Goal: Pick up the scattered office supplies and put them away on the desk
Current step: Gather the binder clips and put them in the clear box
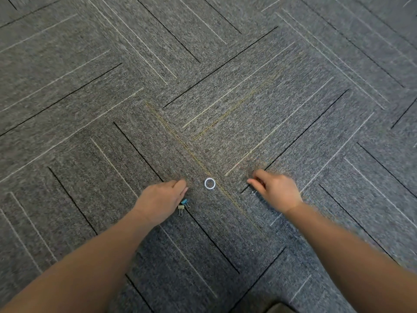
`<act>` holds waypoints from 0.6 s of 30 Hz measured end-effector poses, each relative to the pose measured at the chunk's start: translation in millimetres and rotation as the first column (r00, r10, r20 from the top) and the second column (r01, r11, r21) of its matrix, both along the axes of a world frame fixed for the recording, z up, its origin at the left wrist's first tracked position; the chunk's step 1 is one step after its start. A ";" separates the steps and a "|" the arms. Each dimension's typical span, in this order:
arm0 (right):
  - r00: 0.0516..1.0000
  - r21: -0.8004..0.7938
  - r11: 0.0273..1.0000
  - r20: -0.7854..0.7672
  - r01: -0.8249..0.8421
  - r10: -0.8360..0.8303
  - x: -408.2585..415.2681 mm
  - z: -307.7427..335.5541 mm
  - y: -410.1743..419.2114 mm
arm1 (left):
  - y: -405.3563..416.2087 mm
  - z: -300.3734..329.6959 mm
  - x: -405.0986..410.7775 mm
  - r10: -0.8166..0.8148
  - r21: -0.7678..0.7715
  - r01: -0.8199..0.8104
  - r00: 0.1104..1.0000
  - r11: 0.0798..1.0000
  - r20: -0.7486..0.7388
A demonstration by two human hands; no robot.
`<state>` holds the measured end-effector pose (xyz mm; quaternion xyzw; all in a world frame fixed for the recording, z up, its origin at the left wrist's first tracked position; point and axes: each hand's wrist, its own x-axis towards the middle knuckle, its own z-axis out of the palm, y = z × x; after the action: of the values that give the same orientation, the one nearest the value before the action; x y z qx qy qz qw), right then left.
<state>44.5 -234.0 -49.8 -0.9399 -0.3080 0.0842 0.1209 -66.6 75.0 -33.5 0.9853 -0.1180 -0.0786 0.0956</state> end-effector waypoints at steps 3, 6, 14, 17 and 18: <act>1.000 -0.032 0.999 -0.010 0.016 -0.017 -13.0 -1.8 -7.0 | -5.1 -4.2 -12.7 -0.021 0.027 0.023 0.998 0.999 -0.053; 0.997 -0.192 0.981 -0.074 -0.034 0.021 -19.3 6.2 -5.2 | -8.7 -13.9 -25.8 -0.045 0.068 0.050 0.996 0.996 -0.078; 0.993 -0.170 0.982 -0.090 -0.088 0.073 -25.4 3.8 -6.4 | -22.4 -6.3 -28.1 -0.044 0.197 0.074 0.987 0.978 -0.153; 0.995 -0.087 0.994 -0.072 -0.070 0.064 -29.6 0.4 -6.4 | -20.4 -5.3 -26.2 -0.035 0.169 0.068 0.981 0.983 -0.189; 0.995 -0.063 0.995 -0.062 -0.080 0.076 -31.1 -1.3 -6.9 | -18.6 -6.1 -25.7 -0.041 0.155 0.072 0.980 0.985 -0.194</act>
<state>13.4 -240.9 -51.1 -0.9277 -0.3377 0.1266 0.0959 -92.3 56.4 -39.6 0.9740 -0.1298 -0.1841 0.0242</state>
